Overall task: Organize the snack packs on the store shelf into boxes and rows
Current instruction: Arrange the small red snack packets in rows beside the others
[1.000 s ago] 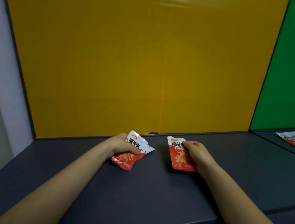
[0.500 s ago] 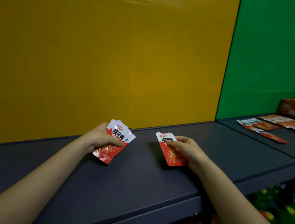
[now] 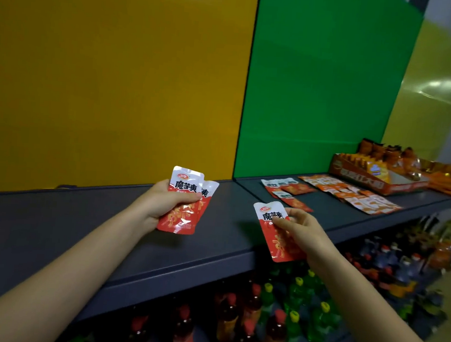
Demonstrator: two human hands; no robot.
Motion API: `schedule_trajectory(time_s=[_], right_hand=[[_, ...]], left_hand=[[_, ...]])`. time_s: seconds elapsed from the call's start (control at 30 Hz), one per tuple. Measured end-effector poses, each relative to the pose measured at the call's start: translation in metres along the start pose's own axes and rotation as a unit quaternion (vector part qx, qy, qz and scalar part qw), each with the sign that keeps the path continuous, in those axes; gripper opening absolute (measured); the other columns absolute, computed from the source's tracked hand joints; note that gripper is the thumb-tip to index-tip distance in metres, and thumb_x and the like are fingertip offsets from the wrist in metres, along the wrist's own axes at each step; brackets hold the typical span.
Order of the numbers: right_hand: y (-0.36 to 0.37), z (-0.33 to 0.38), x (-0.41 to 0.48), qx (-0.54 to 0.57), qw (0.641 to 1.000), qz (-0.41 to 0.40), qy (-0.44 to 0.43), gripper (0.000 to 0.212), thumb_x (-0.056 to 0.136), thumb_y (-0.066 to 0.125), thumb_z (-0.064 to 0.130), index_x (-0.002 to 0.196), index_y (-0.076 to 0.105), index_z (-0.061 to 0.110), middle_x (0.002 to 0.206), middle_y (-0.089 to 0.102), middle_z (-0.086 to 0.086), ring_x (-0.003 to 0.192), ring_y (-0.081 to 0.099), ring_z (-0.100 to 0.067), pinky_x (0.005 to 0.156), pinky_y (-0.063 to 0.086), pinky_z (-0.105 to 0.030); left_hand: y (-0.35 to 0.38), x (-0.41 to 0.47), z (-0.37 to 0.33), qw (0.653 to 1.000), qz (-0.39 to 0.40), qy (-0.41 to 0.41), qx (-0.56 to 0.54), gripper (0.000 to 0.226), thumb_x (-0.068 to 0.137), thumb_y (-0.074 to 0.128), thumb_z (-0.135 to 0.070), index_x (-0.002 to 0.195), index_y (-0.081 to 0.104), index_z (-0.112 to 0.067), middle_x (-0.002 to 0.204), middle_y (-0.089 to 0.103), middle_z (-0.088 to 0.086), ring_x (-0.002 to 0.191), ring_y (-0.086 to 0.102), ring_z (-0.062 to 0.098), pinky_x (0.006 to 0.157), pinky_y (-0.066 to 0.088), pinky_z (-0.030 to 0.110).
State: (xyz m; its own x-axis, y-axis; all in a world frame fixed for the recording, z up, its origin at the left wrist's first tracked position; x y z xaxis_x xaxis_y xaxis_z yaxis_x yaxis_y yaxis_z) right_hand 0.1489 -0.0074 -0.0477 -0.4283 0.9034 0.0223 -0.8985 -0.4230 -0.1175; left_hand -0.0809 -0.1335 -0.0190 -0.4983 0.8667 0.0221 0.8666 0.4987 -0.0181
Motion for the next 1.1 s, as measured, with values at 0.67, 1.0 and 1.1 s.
schedule_trajectory(time_s=[0.67, 1.0, 1.1], right_hand=[[-0.162, -0.017, 0.181, -0.067, 0.998, -0.008, 0.010, 0.027, 0.090, 0.060, 0.014, 0.116, 0.053, 0.009, 0.074, 0.058, 0.000, 0.048, 0.057, -0.007, 0.036, 0.041, -0.014], [-0.146, -0.033, 0.264, -0.103, 0.993, 0.050, -0.013, 0.039, 0.087, 0.063, 0.015, 0.121, 0.045, 0.018, 0.106, 0.064, -0.013, 0.068, 0.061, -0.020, 0.067, 0.053, -0.034], [-0.143, -0.037, 0.273, -0.135, 0.988, 0.063, -0.033, 0.040, 0.087, 0.061, 0.016, 0.123, 0.043, 0.016, 0.110, 0.061, -0.013, 0.085, 0.060, -0.024, 0.080, 0.051, -0.038]], left_hand=[[0.189, 0.159, 0.016, 0.994, -0.058, -0.083, -0.030, 0.027, 0.080, 0.071, -0.011, 0.101, 0.055, -0.008, 0.070, 0.066, 0.007, 0.037, 0.062, 0.010, 0.035, 0.048, 0.019], [0.195, 0.187, 0.023, 0.982, -0.149, -0.112, -0.035, 0.016, 0.081, 0.070, -0.010, 0.092, 0.059, -0.008, 0.044, 0.065, 0.001, 0.035, 0.061, 0.011, 0.034, 0.048, 0.020], [0.201, 0.187, 0.024, 0.977, -0.173, -0.121, -0.034, 0.012, 0.081, 0.070, -0.011, 0.085, 0.058, -0.009, 0.044, 0.065, 0.001, 0.036, 0.062, 0.011, 0.034, 0.049, 0.021]])
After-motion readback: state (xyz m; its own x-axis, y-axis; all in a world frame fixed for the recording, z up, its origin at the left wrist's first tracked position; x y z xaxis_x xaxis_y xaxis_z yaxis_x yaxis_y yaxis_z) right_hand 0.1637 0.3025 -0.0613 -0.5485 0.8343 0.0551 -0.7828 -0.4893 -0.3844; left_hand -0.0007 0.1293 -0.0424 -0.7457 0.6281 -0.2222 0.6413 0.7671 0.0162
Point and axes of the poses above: each hand's wrist, its own x-axis towards the middle knuckle, its own y-axis out of the palm, z = x × y, the point moved 6 cm from there along x, towards the middle knuckle
